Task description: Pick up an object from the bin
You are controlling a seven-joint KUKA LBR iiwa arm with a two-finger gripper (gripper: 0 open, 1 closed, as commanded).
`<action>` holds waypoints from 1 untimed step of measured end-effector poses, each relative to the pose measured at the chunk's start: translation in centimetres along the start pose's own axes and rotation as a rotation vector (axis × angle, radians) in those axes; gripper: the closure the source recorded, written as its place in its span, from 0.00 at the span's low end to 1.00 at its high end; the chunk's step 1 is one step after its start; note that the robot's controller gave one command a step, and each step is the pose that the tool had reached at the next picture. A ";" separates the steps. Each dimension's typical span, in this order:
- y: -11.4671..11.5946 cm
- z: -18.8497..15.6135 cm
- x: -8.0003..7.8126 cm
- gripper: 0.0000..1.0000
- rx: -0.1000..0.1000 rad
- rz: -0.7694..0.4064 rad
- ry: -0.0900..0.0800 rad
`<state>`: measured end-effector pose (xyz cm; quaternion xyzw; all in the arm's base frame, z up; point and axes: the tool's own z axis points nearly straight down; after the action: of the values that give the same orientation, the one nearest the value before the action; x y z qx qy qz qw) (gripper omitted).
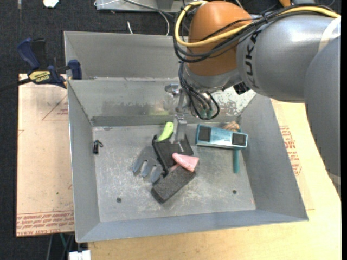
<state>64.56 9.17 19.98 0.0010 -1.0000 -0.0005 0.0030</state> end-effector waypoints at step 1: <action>0.0 -0.5 -0.2 0.00 0.000 0.001 -0.008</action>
Offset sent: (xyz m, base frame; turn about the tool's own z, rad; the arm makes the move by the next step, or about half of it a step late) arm -0.0428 -0.0421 -0.0922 -0.0901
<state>64.72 9.14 20.49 0.0003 -1.0000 -0.0007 -0.0009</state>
